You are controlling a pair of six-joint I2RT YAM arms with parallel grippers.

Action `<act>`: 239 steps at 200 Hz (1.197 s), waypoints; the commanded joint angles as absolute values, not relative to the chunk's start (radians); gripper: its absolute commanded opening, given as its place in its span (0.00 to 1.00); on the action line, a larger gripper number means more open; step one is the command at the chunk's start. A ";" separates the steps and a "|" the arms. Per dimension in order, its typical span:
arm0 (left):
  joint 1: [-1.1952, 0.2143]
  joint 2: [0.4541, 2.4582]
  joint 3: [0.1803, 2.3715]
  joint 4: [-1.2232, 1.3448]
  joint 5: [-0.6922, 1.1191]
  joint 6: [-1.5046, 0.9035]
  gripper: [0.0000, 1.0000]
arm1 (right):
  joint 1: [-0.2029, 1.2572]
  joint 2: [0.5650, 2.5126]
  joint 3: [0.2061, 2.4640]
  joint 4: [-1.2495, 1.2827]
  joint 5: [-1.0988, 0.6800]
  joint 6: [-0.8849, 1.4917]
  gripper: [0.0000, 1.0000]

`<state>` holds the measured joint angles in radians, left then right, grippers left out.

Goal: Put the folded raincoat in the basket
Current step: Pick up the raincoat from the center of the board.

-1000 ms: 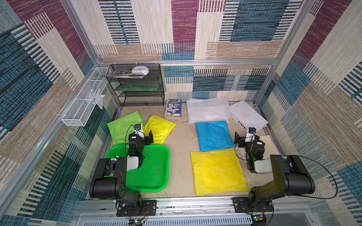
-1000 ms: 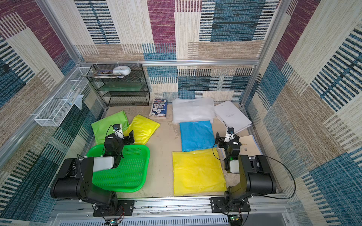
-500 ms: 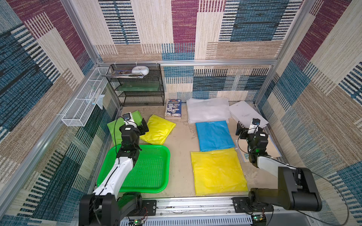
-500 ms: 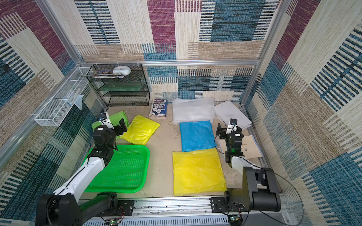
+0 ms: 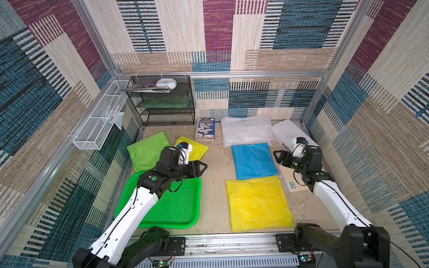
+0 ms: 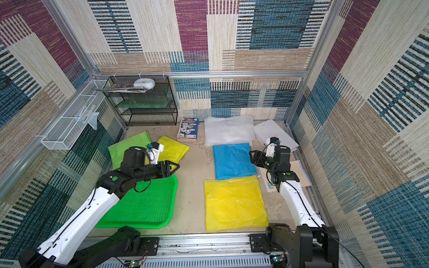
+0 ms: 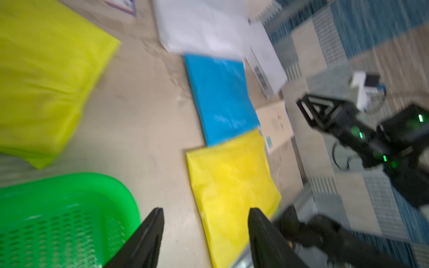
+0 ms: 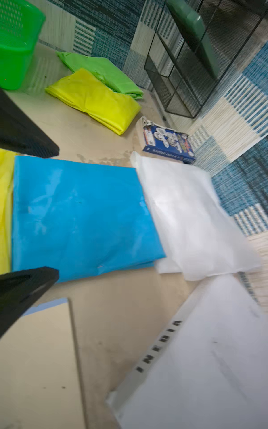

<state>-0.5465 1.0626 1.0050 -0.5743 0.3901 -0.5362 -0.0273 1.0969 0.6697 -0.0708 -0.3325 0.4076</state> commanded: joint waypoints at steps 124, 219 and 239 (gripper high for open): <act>-0.969 1.718 1.081 -0.531 0.163 -0.775 0.56 | -0.023 1.117 0.611 -0.212 -0.356 0.394 0.78; -0.935 1.818 1.089 -0.513 0.152 -0.765 0.37 | -0.002 1.154 0.629 -0.228 -0.344 0.379 0.78; -0.925 1.816 1.079 -0.521 0.137 -0.763 0.20 | -0.002 1.155 0.627 -0.227 -0.345 0.380 0.78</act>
<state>-0.9329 1.8122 1.0927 -0.4919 0.1749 -0.7692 -0.0029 1.1519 0.6212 -0.2195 -0.3450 0.3897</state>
